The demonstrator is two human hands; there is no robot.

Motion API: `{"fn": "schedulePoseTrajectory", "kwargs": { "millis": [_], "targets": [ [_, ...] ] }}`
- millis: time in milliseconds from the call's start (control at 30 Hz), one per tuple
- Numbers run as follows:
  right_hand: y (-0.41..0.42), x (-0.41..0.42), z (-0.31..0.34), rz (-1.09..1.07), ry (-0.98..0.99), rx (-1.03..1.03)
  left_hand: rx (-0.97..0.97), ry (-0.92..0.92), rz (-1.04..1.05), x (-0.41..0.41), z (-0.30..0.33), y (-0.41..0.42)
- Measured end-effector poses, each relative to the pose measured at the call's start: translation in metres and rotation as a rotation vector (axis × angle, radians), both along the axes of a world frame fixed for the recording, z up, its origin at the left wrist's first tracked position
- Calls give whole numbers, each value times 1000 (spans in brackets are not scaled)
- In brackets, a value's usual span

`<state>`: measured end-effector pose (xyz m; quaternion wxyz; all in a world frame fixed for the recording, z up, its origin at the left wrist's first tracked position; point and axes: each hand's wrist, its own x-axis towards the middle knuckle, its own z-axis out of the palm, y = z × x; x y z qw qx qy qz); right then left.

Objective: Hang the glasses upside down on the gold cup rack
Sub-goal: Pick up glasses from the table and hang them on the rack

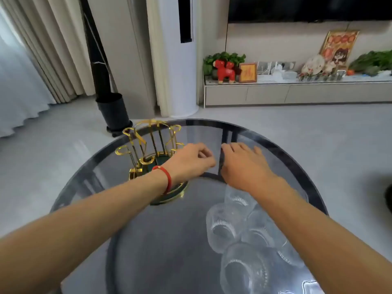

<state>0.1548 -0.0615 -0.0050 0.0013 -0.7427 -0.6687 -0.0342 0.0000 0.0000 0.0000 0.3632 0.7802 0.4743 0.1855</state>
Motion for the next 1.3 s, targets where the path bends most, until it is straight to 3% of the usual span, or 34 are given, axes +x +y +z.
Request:
{"fn": "schedulePoseTrajectory", "kwargs": {
  "millis": [133, 233, 300, 367, 433, 500, 600, 667, 800, 933, 1100, 1300],
  "targets": [
    [-46, -5, -13, -76, 103, 241, 0, -125, 120, -18, -31, -38],
    [-100, -9, -19, -106, 364, 535, 97, -232, 208, -45, -41, -85],
    [-139, -11, -22, -158, 559, 670, 153, -209, 210, -64, -40, -117],
    [-177, -16, -27, -238, 625, 715, 198, -156, 161, -76, -41, -142],
    [-209, -18, -38, -392, 655, 701, 173, -157, 154, -84, -46, -163],
    [-229, -17, -53, -499, 654, 509, 88, -198, 159, -86, -58, -184],
    [-241, -21, -82, -367, 764, 10, -104, -227, 124, -79, -78, -208],
    [-241, -31, -96, -237, 806, -102, -259, -289, 97, -73, -89, -217],
    [-233, -53, -107, -330, 812, 123, -262, -359, -54, -65, -108, -221],
    [-231, -65, -102, -342, 876, 193, -229, -387, -124, -58, -117, -216],
    [-238, -82, -95, -216, 633, 256, -119, -399, -85, -75, -102, -208],
    [-205, -109, -66, -62, 958, 484, -485, -876, -18, -104, -61, -169]
  ]
}}
